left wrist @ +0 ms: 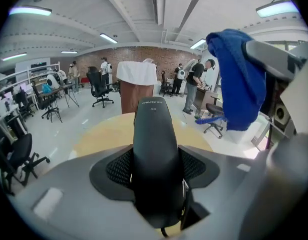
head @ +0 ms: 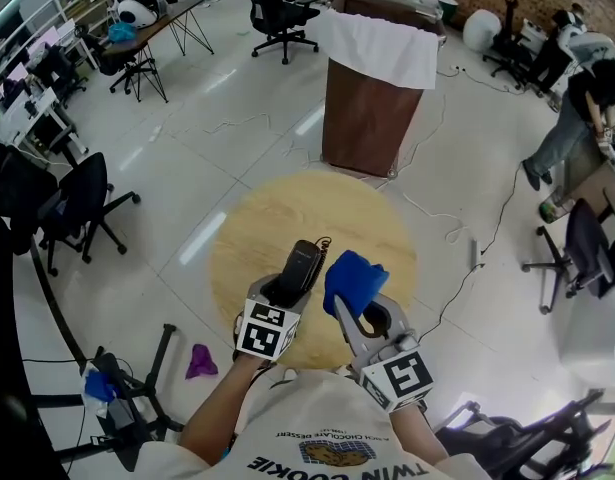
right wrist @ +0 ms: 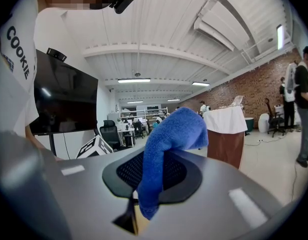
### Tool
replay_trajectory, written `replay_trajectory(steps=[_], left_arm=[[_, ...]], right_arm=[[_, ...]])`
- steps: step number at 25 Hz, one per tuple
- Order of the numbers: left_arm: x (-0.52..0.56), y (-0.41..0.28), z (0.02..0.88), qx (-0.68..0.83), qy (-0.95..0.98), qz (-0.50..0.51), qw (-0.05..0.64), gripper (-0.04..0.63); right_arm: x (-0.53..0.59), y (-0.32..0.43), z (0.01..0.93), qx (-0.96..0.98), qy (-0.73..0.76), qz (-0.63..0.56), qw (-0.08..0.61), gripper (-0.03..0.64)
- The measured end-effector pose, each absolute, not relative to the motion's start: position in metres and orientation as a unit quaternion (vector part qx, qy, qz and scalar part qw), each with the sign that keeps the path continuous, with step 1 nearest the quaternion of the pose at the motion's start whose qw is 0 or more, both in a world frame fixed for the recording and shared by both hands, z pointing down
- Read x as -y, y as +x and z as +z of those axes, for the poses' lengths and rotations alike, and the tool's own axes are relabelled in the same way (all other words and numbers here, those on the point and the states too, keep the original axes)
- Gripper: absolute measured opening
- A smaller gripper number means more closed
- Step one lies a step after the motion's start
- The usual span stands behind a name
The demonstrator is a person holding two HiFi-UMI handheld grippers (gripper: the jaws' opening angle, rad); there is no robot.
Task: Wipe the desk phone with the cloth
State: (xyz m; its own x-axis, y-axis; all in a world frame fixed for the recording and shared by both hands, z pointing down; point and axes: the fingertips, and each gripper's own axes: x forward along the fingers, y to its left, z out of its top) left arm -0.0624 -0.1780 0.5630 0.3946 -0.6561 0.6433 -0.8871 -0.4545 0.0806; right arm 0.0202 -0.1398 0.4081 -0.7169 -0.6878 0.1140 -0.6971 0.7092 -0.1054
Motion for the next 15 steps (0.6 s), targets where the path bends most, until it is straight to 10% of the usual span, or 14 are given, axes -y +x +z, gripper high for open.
replay_trajectory(steps=[15], left_arm=[[0.166, -0.032, 0.482, 0.469, 0.846, 0.216, 0.129, 0.256]], right_arm=[[0.130, -0.013, 0.340, 0.948, 0.315, 0.036, -0.033, 0.060]])
